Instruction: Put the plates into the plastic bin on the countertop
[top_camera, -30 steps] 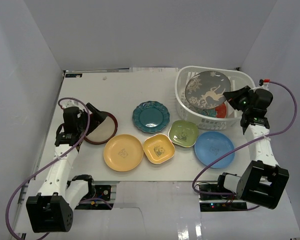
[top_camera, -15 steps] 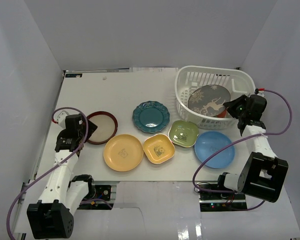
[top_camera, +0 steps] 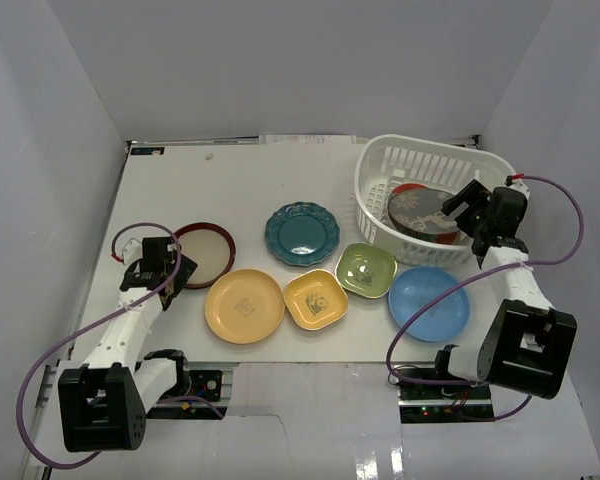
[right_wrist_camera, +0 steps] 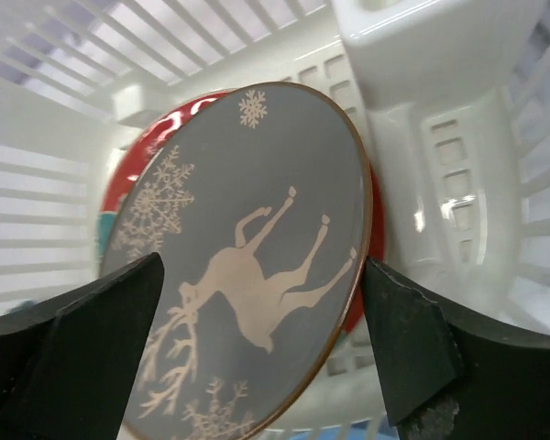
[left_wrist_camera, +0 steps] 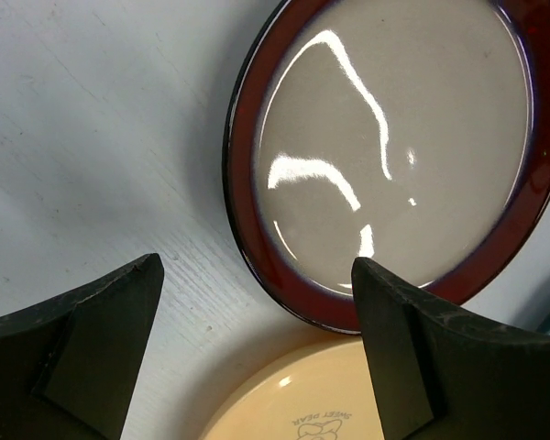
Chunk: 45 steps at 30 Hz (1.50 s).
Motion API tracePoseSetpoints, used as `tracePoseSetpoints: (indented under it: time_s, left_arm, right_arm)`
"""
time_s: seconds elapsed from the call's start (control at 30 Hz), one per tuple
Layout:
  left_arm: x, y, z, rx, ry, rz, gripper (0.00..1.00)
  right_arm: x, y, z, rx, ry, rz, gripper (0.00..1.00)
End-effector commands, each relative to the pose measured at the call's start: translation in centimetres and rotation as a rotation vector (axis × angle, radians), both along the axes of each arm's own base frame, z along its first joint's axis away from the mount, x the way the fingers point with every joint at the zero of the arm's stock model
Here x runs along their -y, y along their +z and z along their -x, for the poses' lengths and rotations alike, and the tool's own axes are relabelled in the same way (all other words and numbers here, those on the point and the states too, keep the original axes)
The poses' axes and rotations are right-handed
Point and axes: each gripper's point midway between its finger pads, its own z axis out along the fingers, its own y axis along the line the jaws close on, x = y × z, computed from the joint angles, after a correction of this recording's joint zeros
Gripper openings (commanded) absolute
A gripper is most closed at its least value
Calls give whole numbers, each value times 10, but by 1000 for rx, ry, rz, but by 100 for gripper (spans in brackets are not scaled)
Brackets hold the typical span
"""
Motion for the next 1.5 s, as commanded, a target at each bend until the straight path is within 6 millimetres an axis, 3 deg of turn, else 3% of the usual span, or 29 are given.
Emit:
tracePoseSetpoints:
  time_s: [0.0,0.07,0.2,0.53,0.7,0.83,0.9,1.0,1.03,1.17,1.2,1.23,1.3,1.33,1.4,1.43,1.47]
  left_arm:
    - [-6,-6,-2,23,58,17,94]
    - [-5,-10,-6,34,66,41,93]
    - [-2,-23,-13,51,81,99,90]
    - [-3,-39,-25,26,130,144,82]
    - [-4,-48,-23,3,143,147,77]
    - [-5,-50,-21,-1,147,142,77]
    - [-5,-52,-20,-6,148,143,76]
    - [-6,-54,-18,-10,149,142,75]
    - [-5,-55,-19,-5,147,151,74]
    - [-3,-60,-21,12,144,183,66]
    - [-3,-58,-27,43,125,189,61]
    - [-3,-63,-24,41,124,205,52]
    - [0,-62,-27,65,116,221,41]
    - [-1,-63,-26,65,119,218,29]
    - [-2,-68,-23,59,129,216,19]
    - [-3,-69,-22,58,134,218,15]
    - [-3,-71,-21,54,138,221,8]
  right_arm:
    - [13,40,-19,26,-68,255,90]
    - [13,44,-21,-34,-87,377,90]
    - [-4,24,-28,-77,-6,336,90]
    - [1,10,-28,-153,-9,418,90]
    - [-5,-12,-25,-242,60,468,90]
    - [-13,-7,-28,-268,69,561,90]
    - [-24,17,-35,-155,77,514,90]
    - [-57,59,-36,43,185,403,90]
    - [-77,79,-34,121,261,354,90]
    - [-116,117,-15,233,372,277,91]
    - [-129,114,-6,240,414,236,91]
    - [-146,126,9,289,468,216,92]
    - [-162,134,21,347,494,173,93]
    - [-180,121,35,339,552,142,94]
    - [-200,130,54,401,606,81,95]
    - [-217,115,67,380,658,55,96]
    - [-225,115,75,391,681,36,96]
